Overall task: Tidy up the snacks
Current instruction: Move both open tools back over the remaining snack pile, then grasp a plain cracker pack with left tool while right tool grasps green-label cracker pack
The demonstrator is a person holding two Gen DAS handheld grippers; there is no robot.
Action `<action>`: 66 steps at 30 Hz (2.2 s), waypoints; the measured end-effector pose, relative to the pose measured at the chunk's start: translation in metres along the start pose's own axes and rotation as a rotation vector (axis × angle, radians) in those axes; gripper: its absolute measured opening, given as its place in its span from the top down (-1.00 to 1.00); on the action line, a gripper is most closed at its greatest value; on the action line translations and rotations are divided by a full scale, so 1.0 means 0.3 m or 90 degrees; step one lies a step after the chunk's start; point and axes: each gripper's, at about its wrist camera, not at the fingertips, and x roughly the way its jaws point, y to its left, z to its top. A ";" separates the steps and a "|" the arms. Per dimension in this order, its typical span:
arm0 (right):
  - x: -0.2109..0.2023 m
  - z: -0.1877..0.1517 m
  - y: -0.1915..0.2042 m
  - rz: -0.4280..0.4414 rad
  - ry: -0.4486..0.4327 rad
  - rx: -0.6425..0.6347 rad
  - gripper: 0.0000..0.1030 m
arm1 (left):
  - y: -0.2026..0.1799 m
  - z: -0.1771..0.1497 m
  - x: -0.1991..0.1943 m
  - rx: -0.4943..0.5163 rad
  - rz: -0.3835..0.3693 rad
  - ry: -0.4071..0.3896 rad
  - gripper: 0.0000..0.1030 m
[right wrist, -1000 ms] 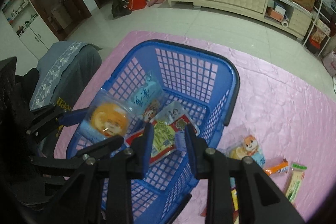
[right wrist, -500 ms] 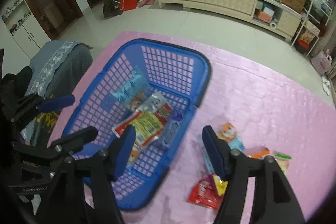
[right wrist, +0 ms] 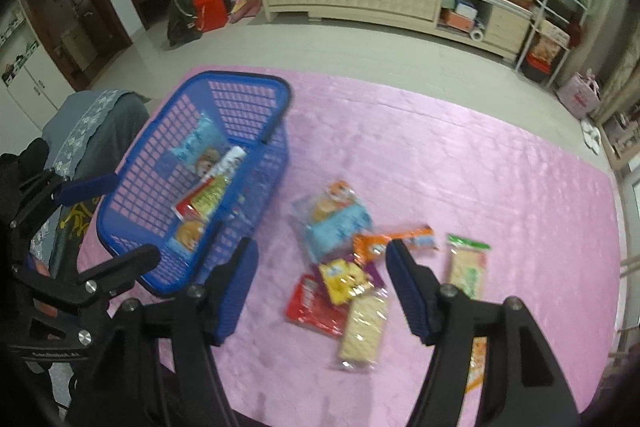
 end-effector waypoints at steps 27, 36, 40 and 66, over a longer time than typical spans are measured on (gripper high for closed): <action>0.077 -0.331 -0.416 -0.019 0.076 0.083 -0.37 | -0.433 -0.095 0.348 0.010 -0.040 0.144 -0.53; 0.154 -0.382 -0.454 -0.001 0.096 0.100 -0.37 | -0.443 -0.110 0.492 -0.056 -0.027 0.200 -0.53; 0.176 -0.386 -0.477 0.006 0.101 0.111 -0.37 | -0.440 -0.118 0.566 -0.070 -0.014 0.229 -0.51; 0.171 -0.422 -0.569 -0.005 0.113 0.145 -0.37 | -0.539 -0.116 0.594 -0.050 -0.007 0.223 0.23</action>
